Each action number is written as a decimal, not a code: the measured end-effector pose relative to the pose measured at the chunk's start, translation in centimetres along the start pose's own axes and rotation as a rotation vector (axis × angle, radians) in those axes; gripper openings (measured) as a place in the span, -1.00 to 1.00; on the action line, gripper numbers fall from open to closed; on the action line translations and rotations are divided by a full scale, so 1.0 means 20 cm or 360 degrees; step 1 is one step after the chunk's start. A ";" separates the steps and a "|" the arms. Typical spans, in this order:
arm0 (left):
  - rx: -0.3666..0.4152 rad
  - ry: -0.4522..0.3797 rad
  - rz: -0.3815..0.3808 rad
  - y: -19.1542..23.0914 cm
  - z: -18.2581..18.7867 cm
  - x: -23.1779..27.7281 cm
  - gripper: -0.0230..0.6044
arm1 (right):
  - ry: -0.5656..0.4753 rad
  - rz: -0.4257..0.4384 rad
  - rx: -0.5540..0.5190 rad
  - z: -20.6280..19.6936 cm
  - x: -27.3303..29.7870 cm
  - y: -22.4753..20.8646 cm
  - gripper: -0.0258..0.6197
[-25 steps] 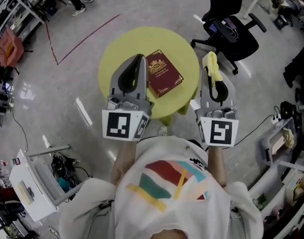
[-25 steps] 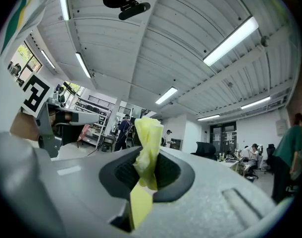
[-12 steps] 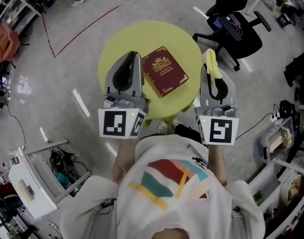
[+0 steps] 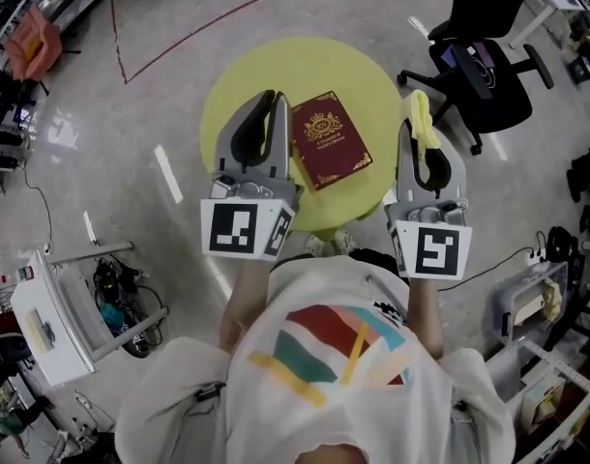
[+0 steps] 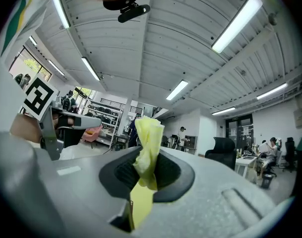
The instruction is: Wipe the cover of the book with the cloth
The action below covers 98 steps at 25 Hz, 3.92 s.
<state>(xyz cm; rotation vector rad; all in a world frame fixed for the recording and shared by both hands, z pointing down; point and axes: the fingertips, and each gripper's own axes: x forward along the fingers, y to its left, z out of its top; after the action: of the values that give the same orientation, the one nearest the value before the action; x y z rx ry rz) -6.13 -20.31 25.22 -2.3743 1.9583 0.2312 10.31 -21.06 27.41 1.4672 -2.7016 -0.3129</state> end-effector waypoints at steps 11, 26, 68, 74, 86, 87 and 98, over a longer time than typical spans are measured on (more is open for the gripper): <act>-0.0362 0.0197 -0.0024 -0.02 -0.30 0.08 -0.33 | 0.0019 0.0100 0.0030 -0.07 -0.03 -0.05 -0.83; -0.0829 0.1086 0.0261 0.02 -1.42 -0.16 -0.10 | 0.0110 0.0093 0.0053 -0.15 -0.11 -0.09 -0.83; -0.0988 0.1571 0.0161 -0.12 -1.92 -0.33 -0.11 | 0.0324 0.0271 -0.0182 -0.28 0.07 0.02 -0.83; -0.0987 0.1564 0.0165 -0.13 -1.91 -0.33 -0.11 | 0.0420 0.0435 -0.0644 -0.37 0.30 0.10 -0.83; -0.1084 0.1532 0.0208 -0.14 -1.93 -0.34 -0.11 | 0.0800 0.1004 -0.1729 -1.15 0.83 0.33 -0.83; -0.1088 0.1530 0.0212 -0.14 -1.93 -0.34 -0.11 | 0.0834 0.1054 -0.1759 -1.21 0.85 0.35 -0.83; -0.1112 0.1509 0.0228 -0.14 -1.93 -0.34 -0.12 | 0.1146 0.1286 -0.1909 -1.63 0.92 0.49 -0.83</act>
<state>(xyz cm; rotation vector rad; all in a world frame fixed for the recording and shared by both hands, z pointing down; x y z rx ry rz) -1.56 -18.49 64.22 -3.1547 2.7998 -0.3501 -3.30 -36.28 60.31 0.0719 -1.6593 -0.8767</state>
